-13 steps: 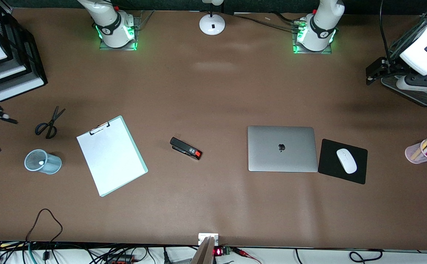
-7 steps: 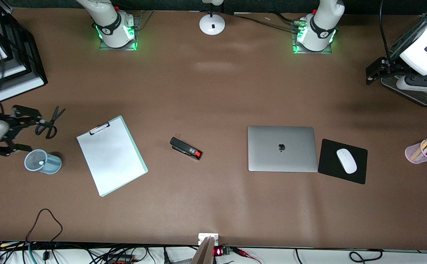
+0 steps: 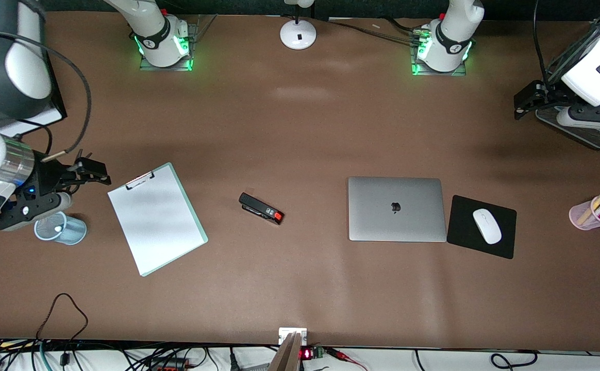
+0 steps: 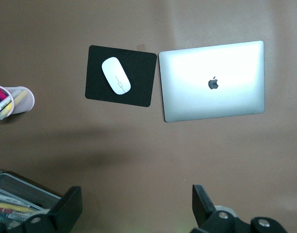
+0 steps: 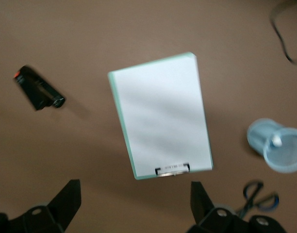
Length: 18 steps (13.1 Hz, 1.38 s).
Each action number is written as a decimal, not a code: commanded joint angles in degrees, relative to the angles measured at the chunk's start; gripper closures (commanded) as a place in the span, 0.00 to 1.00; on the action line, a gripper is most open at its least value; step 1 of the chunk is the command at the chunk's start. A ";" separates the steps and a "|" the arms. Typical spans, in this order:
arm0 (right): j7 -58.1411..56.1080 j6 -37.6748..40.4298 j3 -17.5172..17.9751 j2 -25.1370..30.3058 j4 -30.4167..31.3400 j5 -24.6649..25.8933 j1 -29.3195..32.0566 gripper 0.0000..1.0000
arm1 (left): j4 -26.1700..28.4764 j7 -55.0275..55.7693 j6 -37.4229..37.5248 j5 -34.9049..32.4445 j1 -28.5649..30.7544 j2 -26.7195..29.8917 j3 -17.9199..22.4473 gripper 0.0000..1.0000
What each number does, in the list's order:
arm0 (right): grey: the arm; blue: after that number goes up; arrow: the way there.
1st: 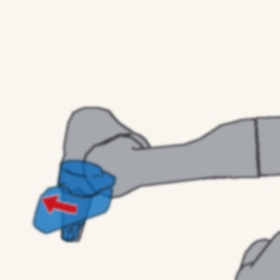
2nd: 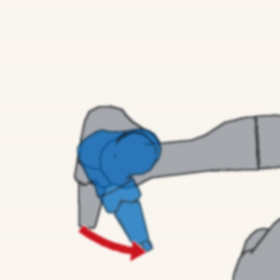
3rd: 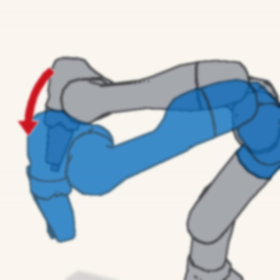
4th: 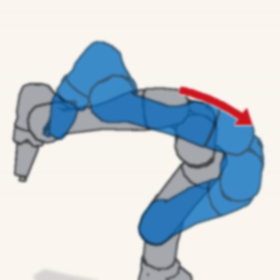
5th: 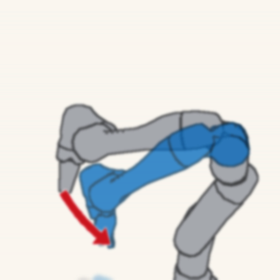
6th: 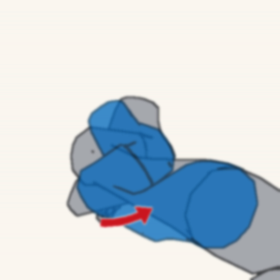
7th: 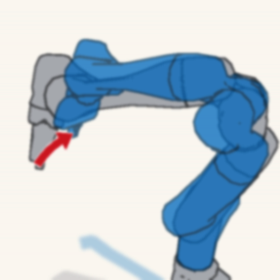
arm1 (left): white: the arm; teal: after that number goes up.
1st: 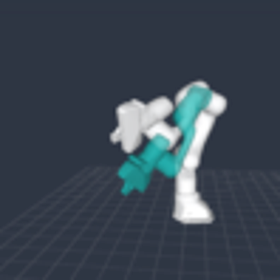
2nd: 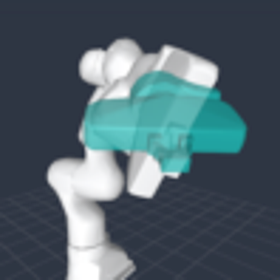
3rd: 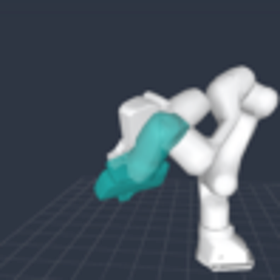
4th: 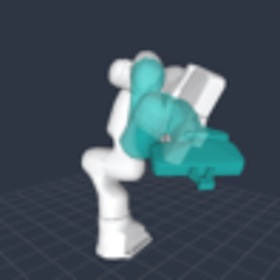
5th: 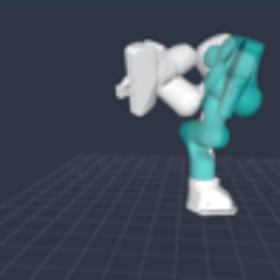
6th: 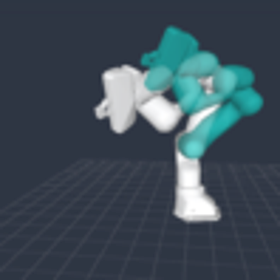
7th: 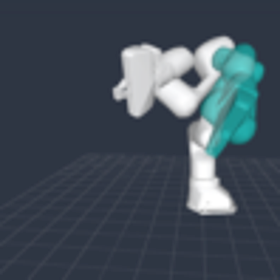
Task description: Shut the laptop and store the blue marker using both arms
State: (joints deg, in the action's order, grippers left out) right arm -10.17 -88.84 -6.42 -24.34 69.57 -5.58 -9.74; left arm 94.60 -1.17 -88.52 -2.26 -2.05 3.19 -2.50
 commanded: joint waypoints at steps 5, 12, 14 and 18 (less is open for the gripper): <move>9.03 6.30 -0.61 9.04 3.03 5.66 5.52 0.00 | -1.87 0.47 1.51 0.59 -0.06 -0.91 -0.40 0.00; 10.00 0.45 -1.32 22.20 20.65 5.85 5.44 0.00 | -1.87 0.47 1.16 0.42 -0.06 -0.91 -0.49 0.00; 9.04 0.94 -1.32 23.90 22.10 5.85 5.52 0.00 | -2.05 0.47 0.90 -0.11 -0.06 -1.08 -0.49 0.00; 6.75 1.56 -1.58 24.61 21.49 5.76 5.96 0.00 | -2.31 0.56 0.81 -0.11 0.03 -1.43 -0.14 0.00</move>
State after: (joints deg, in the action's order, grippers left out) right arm -2.43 -86.38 -8.07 -1.40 89.23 -0.68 -3.89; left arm 94.52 -1.07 -88.50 -2.26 -2.03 3.11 -2.73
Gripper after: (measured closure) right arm 0.000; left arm 0.000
